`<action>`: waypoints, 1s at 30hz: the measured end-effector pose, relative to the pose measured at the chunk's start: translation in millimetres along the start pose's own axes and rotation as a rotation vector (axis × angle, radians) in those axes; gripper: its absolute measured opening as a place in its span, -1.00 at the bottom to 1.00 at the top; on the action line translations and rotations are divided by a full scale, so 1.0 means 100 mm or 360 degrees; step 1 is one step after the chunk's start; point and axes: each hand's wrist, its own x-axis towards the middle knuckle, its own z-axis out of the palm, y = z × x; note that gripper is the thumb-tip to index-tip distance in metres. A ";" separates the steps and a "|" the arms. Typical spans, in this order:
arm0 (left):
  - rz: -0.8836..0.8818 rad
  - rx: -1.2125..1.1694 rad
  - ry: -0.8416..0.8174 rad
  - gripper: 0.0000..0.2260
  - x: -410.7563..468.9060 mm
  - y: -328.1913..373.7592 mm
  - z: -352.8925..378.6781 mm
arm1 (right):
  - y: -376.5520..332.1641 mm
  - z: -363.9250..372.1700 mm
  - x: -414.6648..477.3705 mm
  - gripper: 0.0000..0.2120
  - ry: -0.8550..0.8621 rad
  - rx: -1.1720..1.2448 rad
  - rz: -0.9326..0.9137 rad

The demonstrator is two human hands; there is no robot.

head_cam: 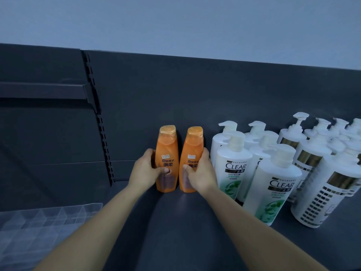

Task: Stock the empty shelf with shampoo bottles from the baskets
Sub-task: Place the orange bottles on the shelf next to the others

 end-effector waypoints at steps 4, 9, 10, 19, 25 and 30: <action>0.0027 0.0007 0.0036 -0.64 0.03 -0.02 0.04 | -0.02 0.00 0.05 -0.20 -0.0061 0.0040 0.0025; 0.0061 0.0108 0.0095 -0.67 0.06 -0.01 0.08 | -0.03 0.02 0.07 -0.18 -0.0117 0.0038 0.0103; 0.0063 0.0115 0.0103 -0.68 0.07 0.00 0.09 | -0.03 0.03 0.07 -0.18 -0.0119 0.0040 0.0125; 0.0024 0.0184 0.0158 -0.65 0.07 0.06 0.12 | -0.06 0.04 0.11 -0.21 -0.0098 0.0059 0.0247; -0.0060 0.0274 0.0114 -0.56 0.01 0.05 0.09 | 0.03 0.09 -0.04 -0.21 -0.0113 -0.0007 0.0308; -0.0122 0.0491 0.0061 -0.54 -0.14 0.06 0.04 | 0.08 0.04 -0.23 -0.32 -0.0132 -0.0274 0.0234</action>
